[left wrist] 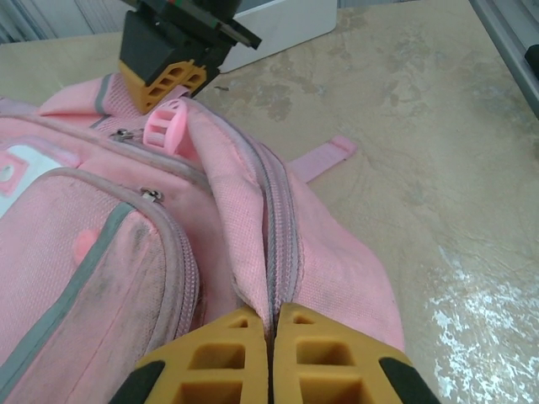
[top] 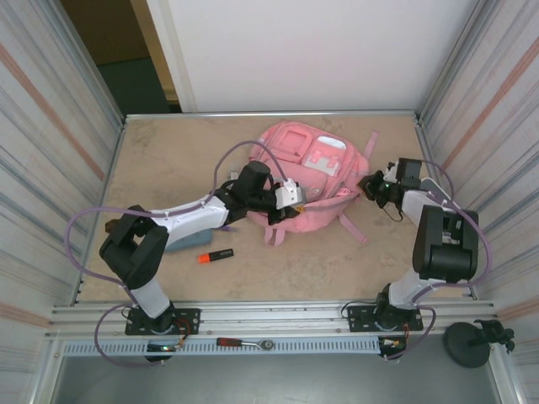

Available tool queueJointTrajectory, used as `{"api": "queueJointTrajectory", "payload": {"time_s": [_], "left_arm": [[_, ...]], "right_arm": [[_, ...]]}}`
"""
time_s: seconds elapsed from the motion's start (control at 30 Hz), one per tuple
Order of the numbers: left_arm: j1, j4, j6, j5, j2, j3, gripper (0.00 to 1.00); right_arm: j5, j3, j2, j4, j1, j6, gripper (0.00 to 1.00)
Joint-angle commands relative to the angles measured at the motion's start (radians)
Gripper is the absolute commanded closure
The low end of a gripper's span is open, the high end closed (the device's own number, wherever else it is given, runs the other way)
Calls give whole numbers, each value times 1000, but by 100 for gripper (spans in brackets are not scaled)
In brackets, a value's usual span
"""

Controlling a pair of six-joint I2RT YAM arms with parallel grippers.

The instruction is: Pack books, pencil case, and school supplies into a backpack

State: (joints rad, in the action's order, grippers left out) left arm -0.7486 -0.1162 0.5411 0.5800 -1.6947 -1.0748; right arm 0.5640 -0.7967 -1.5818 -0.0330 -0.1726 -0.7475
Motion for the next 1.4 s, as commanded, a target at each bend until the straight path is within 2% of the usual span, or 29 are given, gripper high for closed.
{"api": "queueJointTrajectory", "payload": {"time_s": [0.0,0.17,0.33,0.57,0.67,0.8,0.87,0.97,1.1,1.23,1.37], "left_arm": [[9,-77,-29,-47,1,-59,98],[16,-74,-34,-186,-35,-92,98],[58,-72,-86,-261,-68,-118,96],[162,-69,-199,-425,-119,-140,81],[207,-27,-273,-480,-146,-175,65],[238,118,-382,-620,-169,-265,55],[261,189,-467,-691,-158,-289,52],[296,258,-613,-679,-95,-265,48],[248,219,-739,-594,13,-152,40],[116,190,-804,-568,41,-102,40],[-14,149,-871,-504,15,-102,41]], "right_arm": [[-62,46,98,33,-26,45,99],[-97,111,191,67,-25,65,97],[-128,175,271,77,1,57,97],[-241,260,325,41,203,-8,95],[-295,288,324,-4,313,-56,92],[-278,264,287,-40,444,-57,85],[-246,227,274,-14,493,-16,78],[-242,170,301,97,533,78,66],[-281,127,384,222,520,183,58],[-240,119,399,235,439,201,56],[-191,118,339,197,350,171,58]]}}
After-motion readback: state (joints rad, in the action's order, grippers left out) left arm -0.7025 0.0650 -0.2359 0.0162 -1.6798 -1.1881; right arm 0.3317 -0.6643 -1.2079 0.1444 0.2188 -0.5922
